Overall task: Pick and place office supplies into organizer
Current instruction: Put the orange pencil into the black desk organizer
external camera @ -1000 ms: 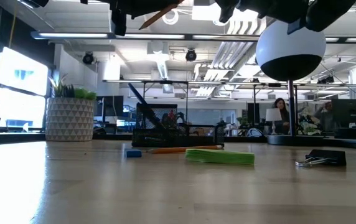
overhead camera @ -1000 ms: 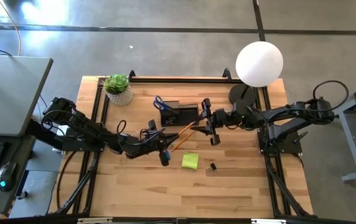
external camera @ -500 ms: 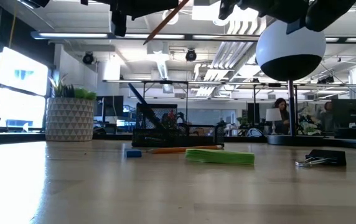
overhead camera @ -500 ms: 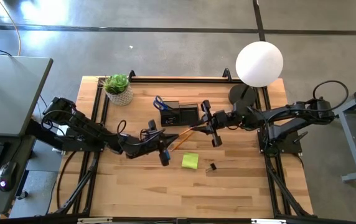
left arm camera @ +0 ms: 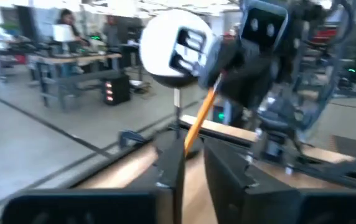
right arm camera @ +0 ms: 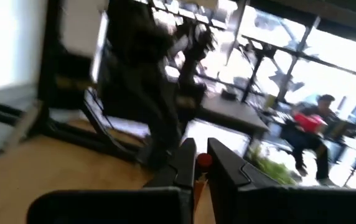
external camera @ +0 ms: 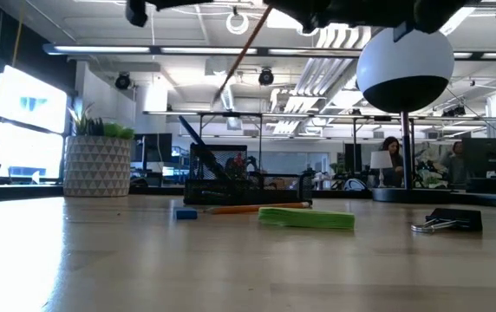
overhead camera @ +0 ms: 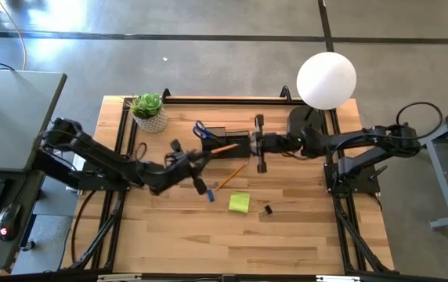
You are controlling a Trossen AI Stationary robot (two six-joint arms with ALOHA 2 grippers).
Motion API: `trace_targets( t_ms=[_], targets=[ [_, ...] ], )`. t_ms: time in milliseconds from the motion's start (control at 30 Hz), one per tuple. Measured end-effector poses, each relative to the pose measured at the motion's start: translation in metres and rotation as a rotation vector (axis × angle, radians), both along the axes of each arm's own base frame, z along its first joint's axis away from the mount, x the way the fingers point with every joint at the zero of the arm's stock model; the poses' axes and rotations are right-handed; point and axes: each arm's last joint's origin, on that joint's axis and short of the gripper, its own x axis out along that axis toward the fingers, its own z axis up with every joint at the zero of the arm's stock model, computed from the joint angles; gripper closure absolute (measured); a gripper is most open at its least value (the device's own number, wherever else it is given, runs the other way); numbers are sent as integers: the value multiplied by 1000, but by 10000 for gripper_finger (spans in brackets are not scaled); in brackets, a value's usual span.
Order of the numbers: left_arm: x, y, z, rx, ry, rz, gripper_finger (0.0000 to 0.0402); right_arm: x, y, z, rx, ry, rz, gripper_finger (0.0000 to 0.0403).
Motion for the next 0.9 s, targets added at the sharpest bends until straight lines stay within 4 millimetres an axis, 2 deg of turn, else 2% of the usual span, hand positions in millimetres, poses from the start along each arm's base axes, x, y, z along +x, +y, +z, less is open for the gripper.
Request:
trace_targets(
  t_ms=[167, 333, 500, 633, 767, 900],
  targets=[
    [-24, 8, 24, -3, -21, 58, 293, 14, -23, 17, -77, 95, -112, 396],
    [-29, 9, 27, 13, 9, 67, 264, 37, -51, 15, -95, 246, -197, 396],
    [-28, 8, 20, 22, 72, 22, 265, 62, -72, -3, -61, 364, -224, 396],
    [-28, 8, 19, 18, 78, 0, 273, 76, -82, -15, -7, 402, -241, 396],
    [-27, 7, 19, 14, 75, -41, 278, 80, -86, -28, 42, 456, -251, 394],
    [-27, 6, 18, 6, 75, -65, 279, 80, -86, -32, 87, 481, -275, 380]
  ],
)
